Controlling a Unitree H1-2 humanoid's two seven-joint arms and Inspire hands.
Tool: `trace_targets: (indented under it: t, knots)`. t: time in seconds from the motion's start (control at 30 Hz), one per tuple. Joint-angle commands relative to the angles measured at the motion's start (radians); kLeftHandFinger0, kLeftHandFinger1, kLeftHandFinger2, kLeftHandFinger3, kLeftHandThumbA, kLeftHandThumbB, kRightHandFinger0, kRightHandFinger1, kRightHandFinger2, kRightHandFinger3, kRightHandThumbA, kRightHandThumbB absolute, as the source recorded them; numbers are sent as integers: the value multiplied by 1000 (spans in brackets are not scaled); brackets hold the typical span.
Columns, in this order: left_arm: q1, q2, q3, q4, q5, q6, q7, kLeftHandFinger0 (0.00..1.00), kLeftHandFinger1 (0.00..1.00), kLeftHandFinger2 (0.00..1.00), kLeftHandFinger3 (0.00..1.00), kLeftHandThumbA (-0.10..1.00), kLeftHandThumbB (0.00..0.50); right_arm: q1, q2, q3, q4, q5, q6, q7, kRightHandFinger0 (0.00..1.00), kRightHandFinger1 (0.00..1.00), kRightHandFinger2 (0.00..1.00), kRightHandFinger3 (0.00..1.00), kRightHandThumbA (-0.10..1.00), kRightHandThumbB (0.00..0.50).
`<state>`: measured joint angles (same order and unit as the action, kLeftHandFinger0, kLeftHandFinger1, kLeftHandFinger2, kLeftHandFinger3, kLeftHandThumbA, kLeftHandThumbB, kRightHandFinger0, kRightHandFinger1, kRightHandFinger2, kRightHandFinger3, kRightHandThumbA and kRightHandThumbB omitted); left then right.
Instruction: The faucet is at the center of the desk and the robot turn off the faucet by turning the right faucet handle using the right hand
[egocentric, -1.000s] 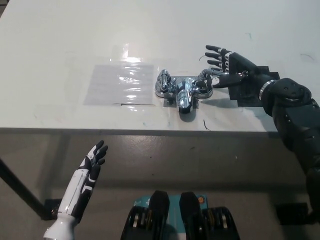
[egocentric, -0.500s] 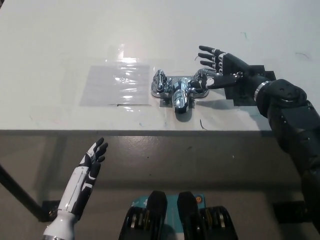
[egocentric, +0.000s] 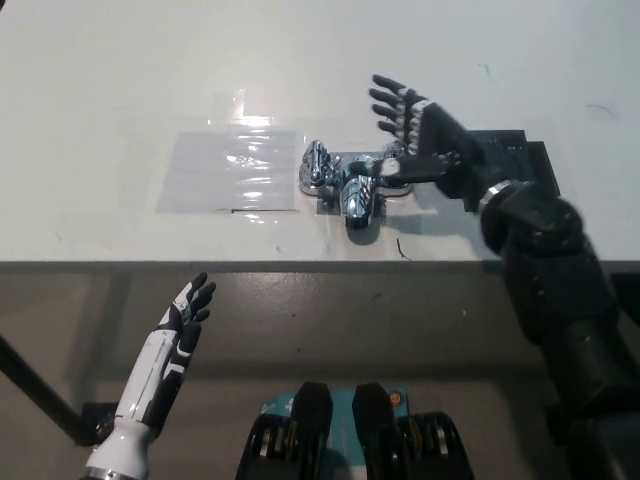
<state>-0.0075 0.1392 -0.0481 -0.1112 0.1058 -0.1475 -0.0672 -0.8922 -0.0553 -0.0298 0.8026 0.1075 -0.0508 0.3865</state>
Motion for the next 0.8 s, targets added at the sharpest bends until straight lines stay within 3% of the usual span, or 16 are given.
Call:
trace_targets:
  t: [0.0,0.37,0.63,0.77]
  knots:
    - [-16,10,8,-16,1,-27,1,1000,1000,1000,1000,1000,221,-21,49,3,-63,18,7,-35,1000,1000,1000,1000,1000,360]
    - [-20,8,12,-12,-1,-32,5,1000,1000,1000,1000,1000,232,8,65,11,-41,-12,-42,-81,1000,1000,1000,1000,1000,330]
    - [-22,9,17,-13,-5,-29,5,1000,1000,1000,1000,1000,234,-39,3,-13,-75,-7,-110,-95,1000,1000,1000,1000,1000,336]
    - [-20,5,20,-13,-10,-29,7,1000,1000,1000,1000,1000,233,-51,-20,-56,-172,31,-89,-100,1000,1000,1000,1000,1000,342]
